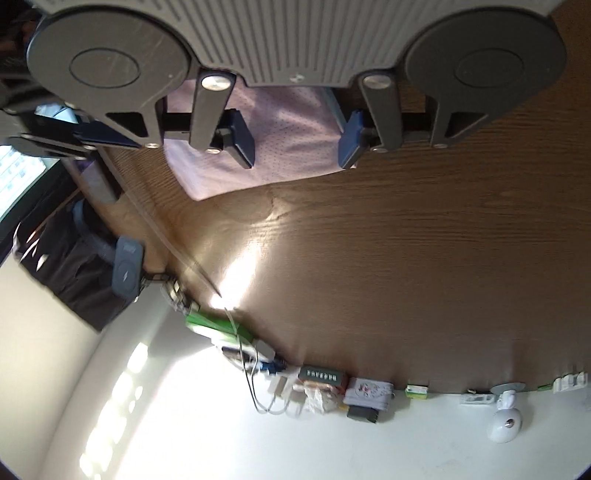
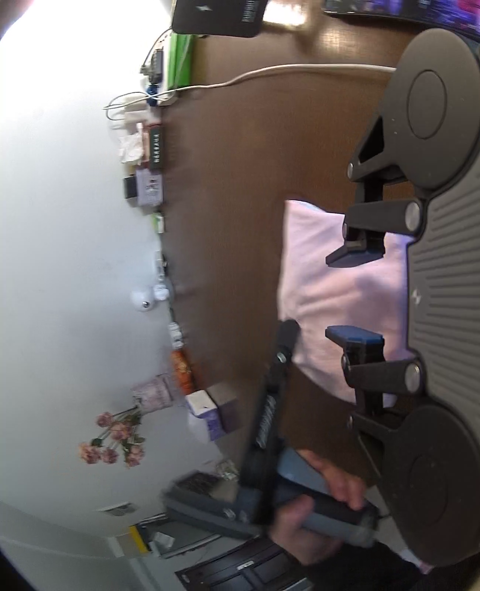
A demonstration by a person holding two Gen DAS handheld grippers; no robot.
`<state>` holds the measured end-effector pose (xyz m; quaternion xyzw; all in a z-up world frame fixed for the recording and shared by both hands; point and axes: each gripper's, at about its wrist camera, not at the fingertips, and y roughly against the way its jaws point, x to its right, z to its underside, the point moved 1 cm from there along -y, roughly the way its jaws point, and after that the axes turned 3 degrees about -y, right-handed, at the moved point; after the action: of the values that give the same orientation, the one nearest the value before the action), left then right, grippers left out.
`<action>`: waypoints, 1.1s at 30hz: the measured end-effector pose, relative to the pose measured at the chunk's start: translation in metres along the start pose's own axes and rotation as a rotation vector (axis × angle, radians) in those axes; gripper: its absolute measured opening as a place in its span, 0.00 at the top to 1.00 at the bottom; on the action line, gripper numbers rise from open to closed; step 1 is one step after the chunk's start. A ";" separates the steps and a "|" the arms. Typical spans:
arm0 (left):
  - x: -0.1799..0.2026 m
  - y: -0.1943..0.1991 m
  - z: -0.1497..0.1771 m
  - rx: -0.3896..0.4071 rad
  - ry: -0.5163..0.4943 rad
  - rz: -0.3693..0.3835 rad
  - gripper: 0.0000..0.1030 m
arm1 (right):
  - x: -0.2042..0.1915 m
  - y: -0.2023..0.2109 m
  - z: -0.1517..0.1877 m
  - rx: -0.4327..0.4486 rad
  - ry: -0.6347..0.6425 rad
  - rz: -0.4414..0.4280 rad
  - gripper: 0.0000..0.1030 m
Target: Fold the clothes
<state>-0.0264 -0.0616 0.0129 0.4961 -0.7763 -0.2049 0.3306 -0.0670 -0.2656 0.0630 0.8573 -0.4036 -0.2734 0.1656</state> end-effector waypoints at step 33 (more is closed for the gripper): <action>0.019 0.026 0.020 -0.004 -0.151 -0.051 0.36 | 0.019 -0.026 -0.006 -0.023 -0.075 0.092 0.56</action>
<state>-0.0628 -0.0674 0.0218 0.4983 -0.7855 -0.2518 0.2668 -0.0377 -0.2638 0.0476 0.8251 -0.4453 -0.3019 0.1727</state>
